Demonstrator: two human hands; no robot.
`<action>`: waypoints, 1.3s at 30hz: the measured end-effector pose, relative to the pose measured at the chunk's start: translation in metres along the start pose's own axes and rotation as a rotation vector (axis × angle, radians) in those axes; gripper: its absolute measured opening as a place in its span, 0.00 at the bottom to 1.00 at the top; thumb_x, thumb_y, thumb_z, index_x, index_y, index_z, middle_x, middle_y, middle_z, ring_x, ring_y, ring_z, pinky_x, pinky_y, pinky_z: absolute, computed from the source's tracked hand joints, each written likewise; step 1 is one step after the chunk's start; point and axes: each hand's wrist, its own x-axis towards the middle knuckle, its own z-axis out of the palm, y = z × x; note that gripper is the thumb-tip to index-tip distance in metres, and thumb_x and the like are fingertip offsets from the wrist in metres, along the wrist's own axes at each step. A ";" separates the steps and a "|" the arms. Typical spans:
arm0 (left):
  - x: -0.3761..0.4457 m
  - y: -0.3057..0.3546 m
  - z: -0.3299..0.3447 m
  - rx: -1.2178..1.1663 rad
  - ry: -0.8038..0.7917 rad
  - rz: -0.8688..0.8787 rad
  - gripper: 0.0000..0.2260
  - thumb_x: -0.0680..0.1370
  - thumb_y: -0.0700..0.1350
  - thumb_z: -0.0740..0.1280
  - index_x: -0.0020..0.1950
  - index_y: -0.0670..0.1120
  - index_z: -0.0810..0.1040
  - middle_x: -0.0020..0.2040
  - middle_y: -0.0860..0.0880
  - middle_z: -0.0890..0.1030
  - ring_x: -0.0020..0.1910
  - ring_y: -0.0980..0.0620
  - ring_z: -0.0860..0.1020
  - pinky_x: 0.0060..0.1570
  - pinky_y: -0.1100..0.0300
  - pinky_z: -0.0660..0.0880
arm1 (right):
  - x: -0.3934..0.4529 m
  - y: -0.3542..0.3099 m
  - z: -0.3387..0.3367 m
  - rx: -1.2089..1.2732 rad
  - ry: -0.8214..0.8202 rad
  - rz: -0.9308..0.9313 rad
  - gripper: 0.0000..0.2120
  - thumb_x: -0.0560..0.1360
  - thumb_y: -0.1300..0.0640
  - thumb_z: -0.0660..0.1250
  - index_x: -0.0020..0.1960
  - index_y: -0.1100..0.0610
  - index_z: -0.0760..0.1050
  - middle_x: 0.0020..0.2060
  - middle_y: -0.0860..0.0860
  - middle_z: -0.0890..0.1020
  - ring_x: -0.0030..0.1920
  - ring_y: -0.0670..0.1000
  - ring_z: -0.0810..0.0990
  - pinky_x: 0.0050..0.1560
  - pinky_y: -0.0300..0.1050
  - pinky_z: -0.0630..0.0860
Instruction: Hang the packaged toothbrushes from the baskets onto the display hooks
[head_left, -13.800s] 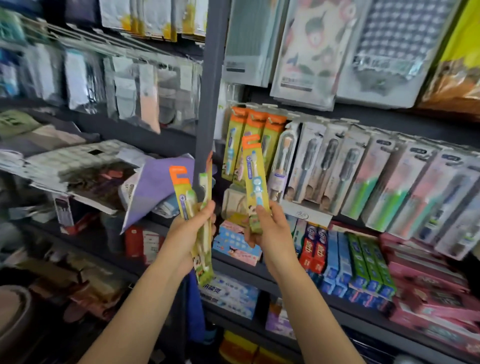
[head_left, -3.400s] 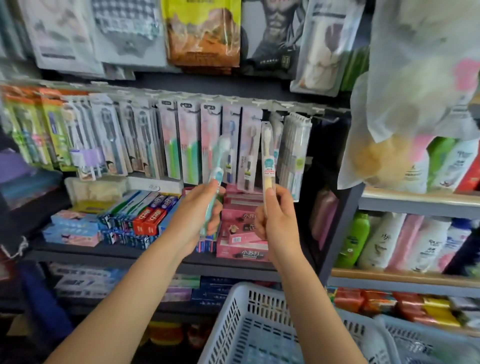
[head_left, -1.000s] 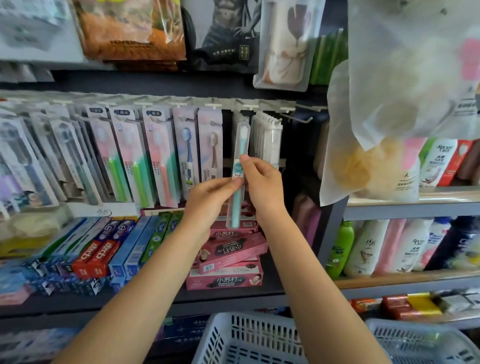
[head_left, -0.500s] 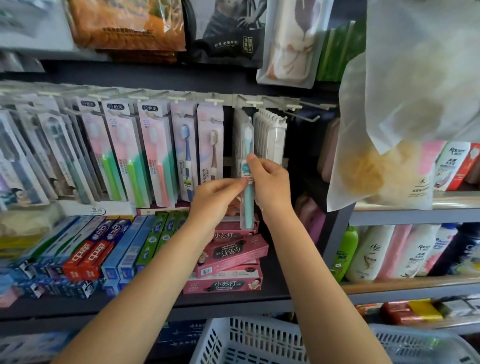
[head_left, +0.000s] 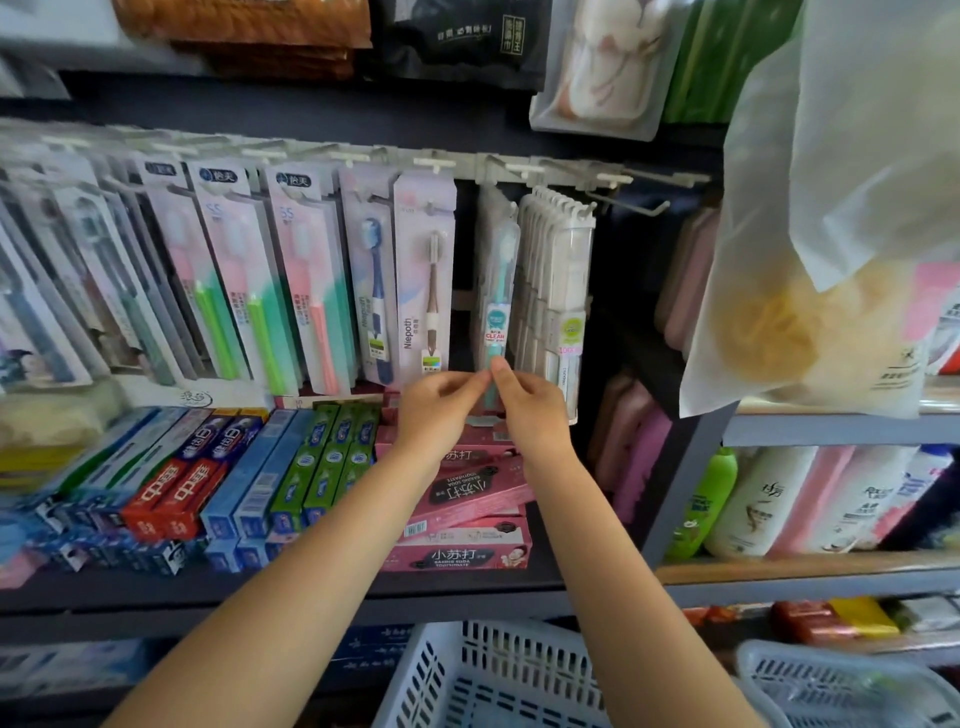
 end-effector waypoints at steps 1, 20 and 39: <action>0.002 0.001 0.002 -0.004 0.009 -0.007 0.13 0.78 0.54 0.71 0.56 0.47 0.85 0.49 0.53 0.85 0.49 0.58 0.81 0.48 0.64 0.76 | 0.001 -0.001 0.000 -0.003 0.002 0.004 0.15 0.81 0.44 0.65 0.51 0.54 0.83 0.42 0.47 0.84 0.48 0.49 0.83 0.48 0.43 0.78; -0.046 0.003 0.043 0.177 -0.015 0.472 0.09 0.83 0.45 0.65 0.61 0.48 0.80 0.55 0.53 0.81 0.54 0.60 0.78 0.54 0.66 0.76 | -0.021 0.014 -0.065 -0.092 0.253 -0.337 0.05 0.82 0.56 0.65 0.58 0.52 0.76 0.42 0.44 0.81 0.40 0.40 0.80 0.41 0.36 0.77; 0.020 0.029 0.100 -0.153 -0.121 0.199 0.28 0.84 0.60 0.52 0.82 0.52 0.54 0.79 0.54 0.63 0.72 0.63 0.62 0.70 0.65 0.58 | 0.039 0.014 -0.055 0.076 -0.159 -0.151 0.27 0.85 0.40 0.47 0.81 0.48 0.58 0.77 0.45 0.67 0.74 0.41 0.66 0.58 0.22 0.64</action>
